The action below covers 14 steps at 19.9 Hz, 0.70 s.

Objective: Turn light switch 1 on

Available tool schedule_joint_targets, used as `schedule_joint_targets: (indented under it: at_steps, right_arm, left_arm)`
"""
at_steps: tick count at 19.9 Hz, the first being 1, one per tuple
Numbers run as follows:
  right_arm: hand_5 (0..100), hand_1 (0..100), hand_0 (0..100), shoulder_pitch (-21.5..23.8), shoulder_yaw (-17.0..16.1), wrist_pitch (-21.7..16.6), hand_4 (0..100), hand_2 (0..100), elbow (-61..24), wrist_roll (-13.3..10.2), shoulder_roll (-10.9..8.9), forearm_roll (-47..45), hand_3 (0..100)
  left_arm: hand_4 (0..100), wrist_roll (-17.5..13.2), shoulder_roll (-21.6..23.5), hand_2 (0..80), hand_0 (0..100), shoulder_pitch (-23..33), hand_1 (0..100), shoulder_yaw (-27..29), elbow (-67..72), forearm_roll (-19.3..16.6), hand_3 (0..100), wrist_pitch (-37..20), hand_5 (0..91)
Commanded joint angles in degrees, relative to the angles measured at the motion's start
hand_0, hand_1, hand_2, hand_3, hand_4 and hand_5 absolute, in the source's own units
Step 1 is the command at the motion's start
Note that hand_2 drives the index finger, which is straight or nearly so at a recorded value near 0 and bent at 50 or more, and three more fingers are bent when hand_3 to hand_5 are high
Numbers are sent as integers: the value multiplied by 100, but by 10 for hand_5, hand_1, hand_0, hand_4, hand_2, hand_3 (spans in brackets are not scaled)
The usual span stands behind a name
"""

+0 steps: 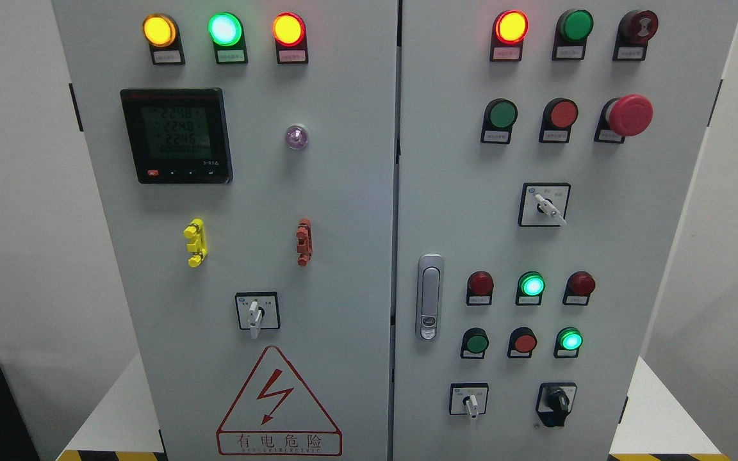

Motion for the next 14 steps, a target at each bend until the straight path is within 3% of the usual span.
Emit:
schedule_joint_targets:
  at_steps: [1,14]
  right_arm:
    - [0,0,0,0,-6,-1,0,0,0,-7,-6,0,0]
    - [0,0,0,0,3,-1,0,0,0,2,3,0,0]
  left_arm:
    - [1000,55,-53,523,88,-139,619,50,-143,28,1000,94,865]
    - [1000,388,-211,526,76,-789,638,23,-266,-42,1000,603,870]
